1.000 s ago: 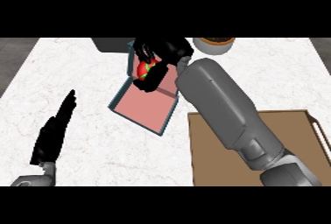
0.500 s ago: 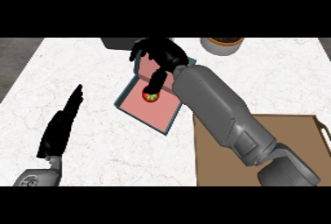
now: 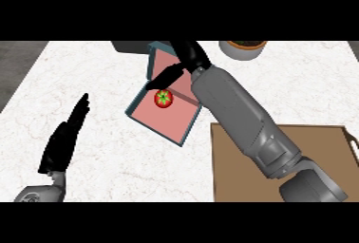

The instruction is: Pick the tomato from the tray and place it in the cardboard box

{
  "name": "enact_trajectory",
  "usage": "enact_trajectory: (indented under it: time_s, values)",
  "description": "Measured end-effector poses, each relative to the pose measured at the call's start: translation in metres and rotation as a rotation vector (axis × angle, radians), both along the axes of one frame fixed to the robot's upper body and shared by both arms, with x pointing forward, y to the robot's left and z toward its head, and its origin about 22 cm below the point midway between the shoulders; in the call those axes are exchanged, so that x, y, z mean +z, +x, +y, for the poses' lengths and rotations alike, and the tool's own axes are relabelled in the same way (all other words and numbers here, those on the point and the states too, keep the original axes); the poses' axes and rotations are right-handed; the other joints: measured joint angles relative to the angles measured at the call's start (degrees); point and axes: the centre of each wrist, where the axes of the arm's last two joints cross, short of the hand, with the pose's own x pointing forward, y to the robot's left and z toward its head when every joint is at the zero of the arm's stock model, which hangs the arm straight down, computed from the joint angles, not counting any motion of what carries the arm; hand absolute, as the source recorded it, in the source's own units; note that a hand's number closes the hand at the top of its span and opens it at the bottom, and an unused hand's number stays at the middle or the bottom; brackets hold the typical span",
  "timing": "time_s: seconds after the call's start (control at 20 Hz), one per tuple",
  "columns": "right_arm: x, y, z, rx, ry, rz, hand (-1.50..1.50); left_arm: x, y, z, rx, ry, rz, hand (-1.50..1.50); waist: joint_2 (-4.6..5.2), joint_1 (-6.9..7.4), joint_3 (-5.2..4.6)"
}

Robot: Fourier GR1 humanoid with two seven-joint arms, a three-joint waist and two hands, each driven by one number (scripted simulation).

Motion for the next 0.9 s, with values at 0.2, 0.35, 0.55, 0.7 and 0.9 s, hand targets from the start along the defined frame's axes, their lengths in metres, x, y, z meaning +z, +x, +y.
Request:
enact_trajectory:
  time_s: [0.2, 0.35, 0.55, 0.7, 0.9]
  values:
    - [0.004, 0.009, -0.014, -0.031, 0.185, 0.044, -1.5, -0.002, -0.002, 0.005, 0.017, -0.001, 0.002, 0.0, -0.02, -0.97, 0.02]
    - [0.007, 0.019, -0.032, -0.081, 0.291, 0.057, -1.5, -0.003, -0.005, 0.007, 0.028, -0.002, 0.0, 0.0, -0.04, -1.44, 0.02]
    - [0.019, 0.035, -0.077, -0.177, 0.373, 0.056, -1.5, -0.003, -0.006, 0.01, 0.032, -0.001, -0.003, 0.0, 0.0, -1.81, 0.02]
    - [0.025, 0.043, -0.116, -0.205, 0.417, 0.05, -1.5, 0.0, -0.004, 0.008, 0.031, 0.003, -0.007, 0.0, -0.07, -1.75, -0.11]
    - [0.027, 0.047, -0.18, -0.238, 0.455, 0.039, -1.5, 0.001, -0.006, 0.005, 0.028, -0.001, -0.009, 0.0, 0.1, -1.58, -0.07]
